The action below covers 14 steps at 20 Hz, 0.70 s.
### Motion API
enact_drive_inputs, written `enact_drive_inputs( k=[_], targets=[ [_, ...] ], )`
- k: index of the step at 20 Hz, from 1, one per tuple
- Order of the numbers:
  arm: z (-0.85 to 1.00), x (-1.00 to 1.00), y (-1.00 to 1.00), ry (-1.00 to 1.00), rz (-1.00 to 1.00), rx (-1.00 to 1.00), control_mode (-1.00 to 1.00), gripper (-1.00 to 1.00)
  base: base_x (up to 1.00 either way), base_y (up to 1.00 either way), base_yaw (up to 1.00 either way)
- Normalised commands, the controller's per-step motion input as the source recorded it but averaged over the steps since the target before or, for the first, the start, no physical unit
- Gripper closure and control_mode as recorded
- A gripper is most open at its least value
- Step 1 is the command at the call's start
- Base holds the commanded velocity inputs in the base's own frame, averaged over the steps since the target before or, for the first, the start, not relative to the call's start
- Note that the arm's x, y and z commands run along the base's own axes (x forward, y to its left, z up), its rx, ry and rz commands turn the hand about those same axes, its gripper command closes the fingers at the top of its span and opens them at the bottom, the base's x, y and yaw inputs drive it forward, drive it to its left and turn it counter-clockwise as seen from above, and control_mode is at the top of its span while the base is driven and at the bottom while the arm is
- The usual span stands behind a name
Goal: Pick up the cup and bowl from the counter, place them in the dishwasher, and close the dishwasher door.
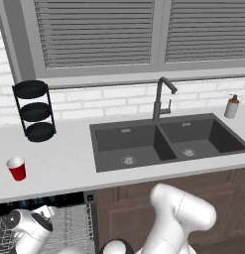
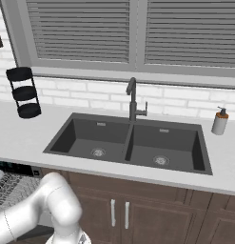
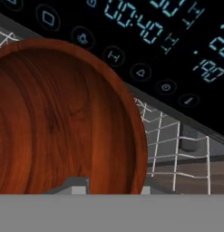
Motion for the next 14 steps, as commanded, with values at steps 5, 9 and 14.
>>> enact_drive_inputs(
  k=[5, 9, 14],
  targets=[
    [-0.61, 0.25, 0.20, 0.00, 0.04, 0.00, -1.00, 1.00, 0.00, 0.00, 0.00],
    [-0.54, 0.39, 0.15, 0.02, 0.05, 0.00, -1.00, 1.00, 0.00, 0.00, 0.00],
    [-0.37, 0.18, 0.08, 0.03, 0.05, 0.00, -1.00, 1.00, 0.00, 0.00, 0.00]
  ],
)
